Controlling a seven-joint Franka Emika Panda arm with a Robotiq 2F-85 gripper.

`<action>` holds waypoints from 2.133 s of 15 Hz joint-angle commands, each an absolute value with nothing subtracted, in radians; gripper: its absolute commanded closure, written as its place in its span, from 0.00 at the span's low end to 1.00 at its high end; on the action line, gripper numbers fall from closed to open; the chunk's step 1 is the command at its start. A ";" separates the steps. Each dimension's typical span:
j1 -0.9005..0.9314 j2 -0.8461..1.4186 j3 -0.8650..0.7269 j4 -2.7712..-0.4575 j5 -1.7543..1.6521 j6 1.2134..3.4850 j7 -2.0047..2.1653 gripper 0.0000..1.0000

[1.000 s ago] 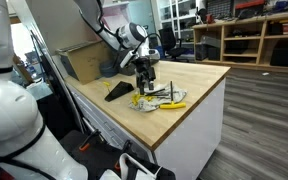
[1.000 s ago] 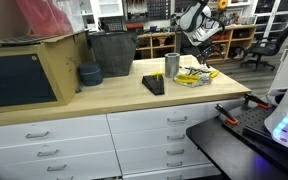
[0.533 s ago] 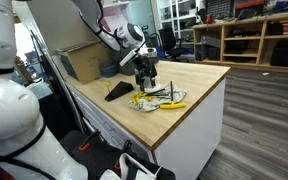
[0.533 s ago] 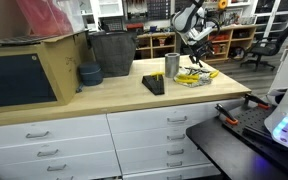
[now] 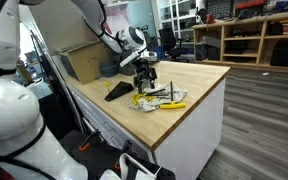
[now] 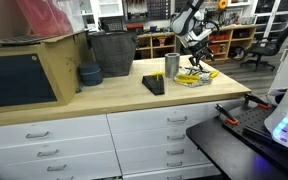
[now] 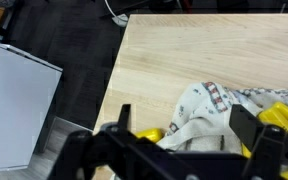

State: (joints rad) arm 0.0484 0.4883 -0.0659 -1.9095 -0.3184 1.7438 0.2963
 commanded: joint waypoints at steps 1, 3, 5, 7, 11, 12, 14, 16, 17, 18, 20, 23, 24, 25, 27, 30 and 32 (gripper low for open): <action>0.051 0.490 -0.068 -1.906 -0.317 1.741 0.295 0.00; 0.051 0.490 -0.068 -1.906 -0.316 1.741 0.295 0.00; 0.051 0.490 -0.068 -1.906 -0.316 1.741 0.295 0.00; 0.044 0.467 -0.063 -1.963 -0.320 1.865 0.296 0.00; 0.029 0.454 -0.071 -2.078 -0.317 2.138 0.282 0.00; 0.018 0.451 -0.073 -2.111 -0.306 2.198 0.261 0.00; -0.009 0.441 -0.079 -2.168 -0.288 2.307 0.220 0.00; -0.044 0.414 -0.081 -2.214 -0.247 2.388 0.158 0.00; -0.057 0.404 -0.082 -2.228 -0.229 2.423 0.130 0.00; -0.071 0.387 -0.084 -2.246 -0.212 2.453 0.104 0.00; -0.098 0.366 -0.085 -2.264 -0.182 2.495 0.047 0.00; -0.125 0.331 -0.071 -2.291 -0.120 2.528 -0.034 0.00; -0.130 0.323 -0.066 -2.297 -0.101 2.535 -0.056 0.00; -0.131 0.319 -0.062 -2.302 -0.085 2.544 -0.077 0.00; -0.132 0.313 -0.054 -2.306 -0.062 2.544 -0.114 0.00; -0.135 0.322 -0.036 -2.302 -0.029 2.530 -0.174 0.00; -0.133 0.334 -0.035 -2.296 -0.031 2.527 -0.200 0.00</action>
